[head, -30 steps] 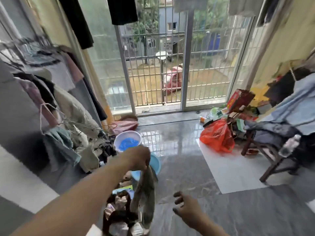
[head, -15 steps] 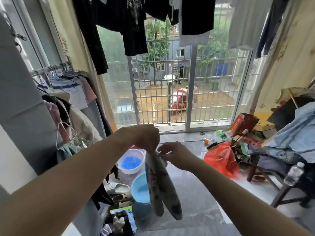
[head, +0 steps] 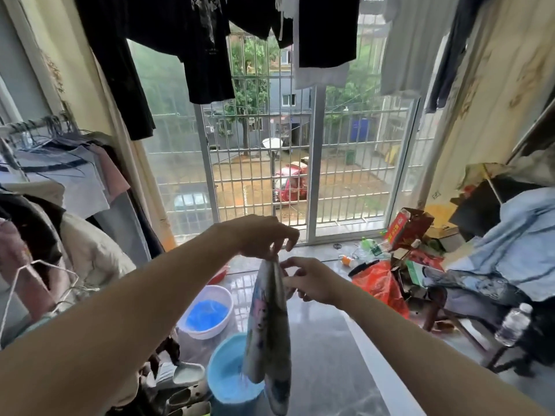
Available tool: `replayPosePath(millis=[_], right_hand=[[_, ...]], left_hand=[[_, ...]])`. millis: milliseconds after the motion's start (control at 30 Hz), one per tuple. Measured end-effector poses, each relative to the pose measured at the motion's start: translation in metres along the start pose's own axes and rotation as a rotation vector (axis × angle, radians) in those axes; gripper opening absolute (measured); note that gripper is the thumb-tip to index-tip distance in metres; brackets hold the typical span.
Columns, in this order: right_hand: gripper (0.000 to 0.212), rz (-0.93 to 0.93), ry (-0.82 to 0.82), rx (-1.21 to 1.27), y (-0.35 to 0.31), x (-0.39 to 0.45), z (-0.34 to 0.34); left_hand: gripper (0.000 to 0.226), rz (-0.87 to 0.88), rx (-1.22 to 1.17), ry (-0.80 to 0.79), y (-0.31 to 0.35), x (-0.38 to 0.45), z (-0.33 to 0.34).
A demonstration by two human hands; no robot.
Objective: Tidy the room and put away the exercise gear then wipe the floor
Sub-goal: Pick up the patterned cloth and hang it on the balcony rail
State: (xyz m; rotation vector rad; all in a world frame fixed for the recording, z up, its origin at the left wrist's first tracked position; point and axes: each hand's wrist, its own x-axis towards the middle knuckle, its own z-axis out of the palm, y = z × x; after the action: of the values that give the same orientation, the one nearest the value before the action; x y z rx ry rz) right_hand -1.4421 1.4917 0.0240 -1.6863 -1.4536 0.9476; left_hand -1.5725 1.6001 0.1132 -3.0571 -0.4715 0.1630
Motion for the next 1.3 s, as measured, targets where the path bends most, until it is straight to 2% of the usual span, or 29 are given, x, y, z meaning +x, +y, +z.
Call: replayPosePath(millis=[200,300,400,500,667,733,867,1000,1133,1300], right_hand=[[0.015,-0.017,0.028,-0.048,-0.003,0.102,-0.015],[0.008,-0.037,0.106,-0.126,-0.002,0.145,-0.025],[0.016,-0.02,0.229,-0.216,0.004,0.179,-0.041],[0.019,0.002,0.274,-0.219,0.012,0.214,-0.063],[0.032,-0.055,0.158,-0.39,0.041,0.267,-0.099],[0.037,-0.062,0.163,-0.403,0.064,0.292,-0.119],[0.033,-0.03,0.229,-0.38,0.106,0.357,-0.167],[0.035,-0.036,0.192,-0.316,0.12,0.425,-0.218],[0.023,-0.03,0.134,-0.334,0.13,0.498,-0.263],[0.011,-0.104,0.124,-0.412,0.126,0.577,-0.304]], left_hand=[[0.023,0.089,0.009,0.042,-0.087,0.054,-0.009],[0.017,0.098,0.021,0.068,-0.128,0.081,-0.006],[0.014,0.07,-0.051,0.089,-0.165,0.104,0.007],[0.011,0.046,-0.092,0.127,-0.198,0.13,0.015],[0.008,0.0,-0.066,0.154,-0.247,0.187,0.017],[0.009,-0.036,-0.045,0.156,-0.271,0.212,0.017],[0.011,-0.113,-0.013,0.103,-0.326,0.262,0.009],[0.015,-0.164,-0.021,-0.028,-0.373,0.321,-0.009],[0.011,-0.29,-0.098,-0.092,-0.413,0.375,-0.026],[0.015,-0.408,0.057,-0.052,-0.461,0.411,-0.028]])
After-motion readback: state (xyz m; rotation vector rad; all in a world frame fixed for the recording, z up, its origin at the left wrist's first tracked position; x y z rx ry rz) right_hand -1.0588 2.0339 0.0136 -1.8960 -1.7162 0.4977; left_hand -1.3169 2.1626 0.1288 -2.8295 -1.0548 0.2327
